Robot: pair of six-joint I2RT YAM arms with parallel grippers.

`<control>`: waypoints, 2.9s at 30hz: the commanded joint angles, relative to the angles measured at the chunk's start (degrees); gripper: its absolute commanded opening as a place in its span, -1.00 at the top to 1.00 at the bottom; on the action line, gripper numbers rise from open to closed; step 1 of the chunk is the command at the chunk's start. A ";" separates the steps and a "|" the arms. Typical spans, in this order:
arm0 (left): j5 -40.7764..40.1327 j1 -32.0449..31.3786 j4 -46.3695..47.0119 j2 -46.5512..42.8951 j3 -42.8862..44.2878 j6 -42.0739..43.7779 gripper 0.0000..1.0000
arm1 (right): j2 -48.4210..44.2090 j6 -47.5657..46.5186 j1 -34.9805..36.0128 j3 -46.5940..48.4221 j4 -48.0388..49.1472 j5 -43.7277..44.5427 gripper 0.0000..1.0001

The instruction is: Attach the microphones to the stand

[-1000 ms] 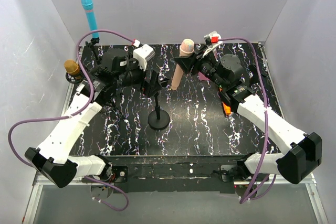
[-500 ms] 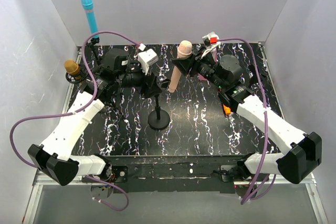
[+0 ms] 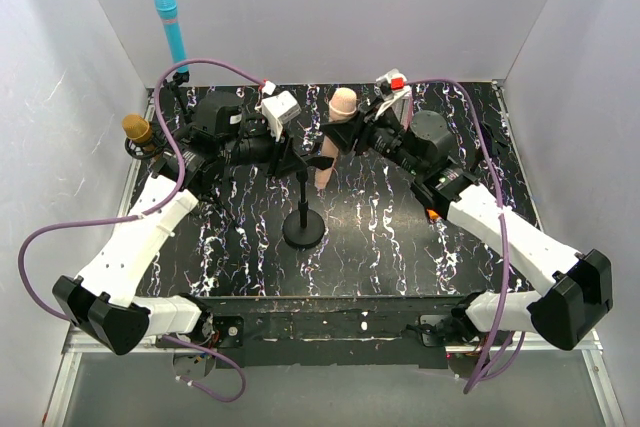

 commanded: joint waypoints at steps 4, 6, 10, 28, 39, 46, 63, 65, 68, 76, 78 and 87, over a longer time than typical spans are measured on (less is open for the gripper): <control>3.03 0.01 1.09 -1.67 -1.47 -3.02 1.00 | -0.22 3.20 5.24 1.35 2.24 2.35 0.97; 3.12 0.01 1.27 -1.93 -1.47 -3.55 1.00 | 0.48 3.99 6.04 1.97 2.06 3.84 0.97; 2.68 0.01 1.27 -2.55 -1.91 -4.86 1.00 | 0.83 3.99 6.57 2.32 1.80 5.60 0.97; -1.53 0.01 2.41 -6.15 -1.47 -14.62 -0.96 | -2.86 0.21 7.89 -1.80 2.50 6.48 -0.37; -5.05 0.01 1.54 -13.62 -6.30 -14.71 -0.96 | -6.02 -3.56 7.62 -4.00 3.29 7.80 -0.71; -4.79 0.01 2.67 -21.43 -15.52 -10.59 -0.96 | -10.67 -5.32 4.55 -5.32 -2.32 5.09 -0.75; -4.35 -0.08 32.81 -31.12 -41.37 -6.89 -0.96 | -8.67 -22.88 -8.71 22.68 -51.86 -13.61 -0.97; -4.09 -0.08 34.92 -29.45 -41.81 -7.59 -0.94 | -7.17 -26.23 -12.75 26.65 -57.50 -22.64 -0.97; -3.65 -0.08 39.49 -27.69 -42.78 -9.68 -0.88 | -7.43 -28.79 -15.84 27.29 -60.77 -32.07 -0.97; -4.08 -0.08 47.41 -24.09 -43.84 -10.58 -0.62 | -11.55 -27.74 -18.65 20.35 -59.03 -39.91 -0.95; -4.26 -0.08 48.64 -23.30 -44.10 -10.49 -0.55 | -12.17 -27.74 -19.01 19.64 -58.67 -40.79 -0.93; -3.82 -0.08 53.13 -19.60 -44.54 -10.14 -0.22 | -12.88 -26.16 -19.89 18.14 -57.53 -42.82 -0.88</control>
